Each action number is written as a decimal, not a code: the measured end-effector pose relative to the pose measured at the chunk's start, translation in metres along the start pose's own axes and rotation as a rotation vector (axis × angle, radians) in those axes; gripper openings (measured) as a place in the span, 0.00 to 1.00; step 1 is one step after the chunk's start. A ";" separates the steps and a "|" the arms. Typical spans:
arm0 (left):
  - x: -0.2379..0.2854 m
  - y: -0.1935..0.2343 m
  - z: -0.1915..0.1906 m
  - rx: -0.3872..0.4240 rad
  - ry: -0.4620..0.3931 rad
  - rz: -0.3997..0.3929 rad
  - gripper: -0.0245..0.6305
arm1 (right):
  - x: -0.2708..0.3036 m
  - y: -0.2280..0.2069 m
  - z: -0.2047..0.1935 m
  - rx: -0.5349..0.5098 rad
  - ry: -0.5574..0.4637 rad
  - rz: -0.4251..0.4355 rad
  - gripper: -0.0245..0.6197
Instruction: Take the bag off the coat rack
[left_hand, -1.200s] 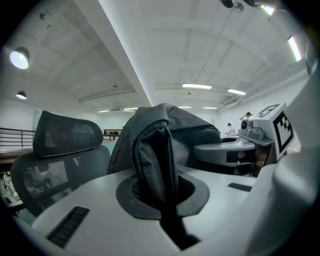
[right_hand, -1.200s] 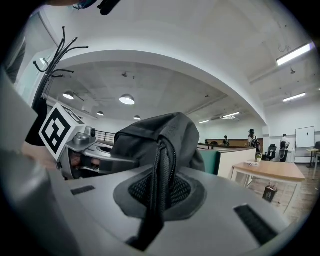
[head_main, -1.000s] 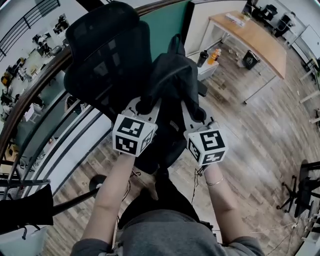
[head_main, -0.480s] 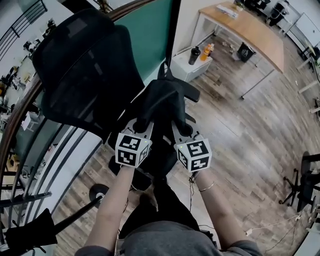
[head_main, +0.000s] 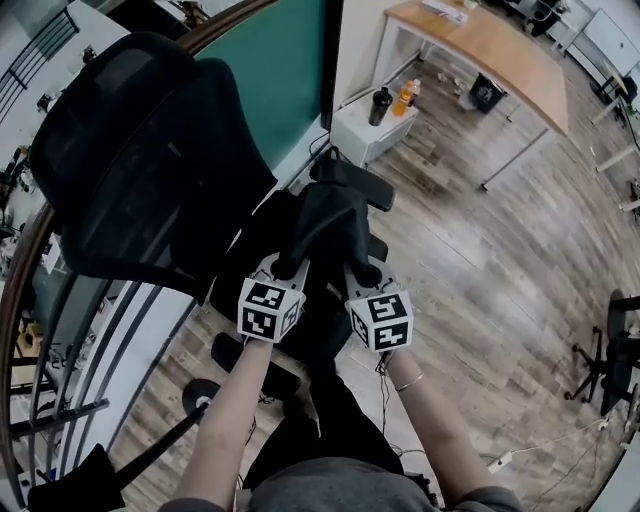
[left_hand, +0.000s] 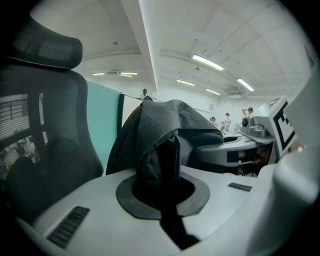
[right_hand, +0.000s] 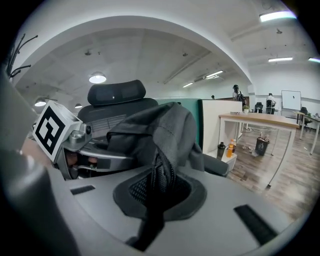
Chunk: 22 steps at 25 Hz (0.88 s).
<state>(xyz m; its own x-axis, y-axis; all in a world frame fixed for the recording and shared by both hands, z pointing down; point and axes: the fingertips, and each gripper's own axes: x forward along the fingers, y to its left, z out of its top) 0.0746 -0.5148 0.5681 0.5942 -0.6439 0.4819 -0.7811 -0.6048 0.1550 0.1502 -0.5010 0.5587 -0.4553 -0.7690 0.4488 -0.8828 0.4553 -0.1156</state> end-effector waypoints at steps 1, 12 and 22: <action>0.005 0.000 -0.004 -0.003 0.012 -0.005 0.08 | 0.002 -0.003 -0.005 0.007 0.010 -0.004 0.06; 0.052 0.008 -0.016 -0.014 0.077 -0.017 0.09 | 0.029 -0.036 -0.024 0.060 0.065 -0.022 0.06; 0.081 0.026 -0.024 -0.052 0.117 0.008 0.09 | 0.058 -0.053 -0.030 0.090 0.080 -0.010 0.07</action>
<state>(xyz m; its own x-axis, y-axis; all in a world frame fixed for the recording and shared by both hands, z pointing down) 0.0973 -0.5716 0.6319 0.5641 -0.5878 0.5799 -0.7964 -0.5727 0.1942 0.1741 -0.5558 0.6172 -0.4394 -0.7332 0.5190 -0.8955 0.4034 -0.1881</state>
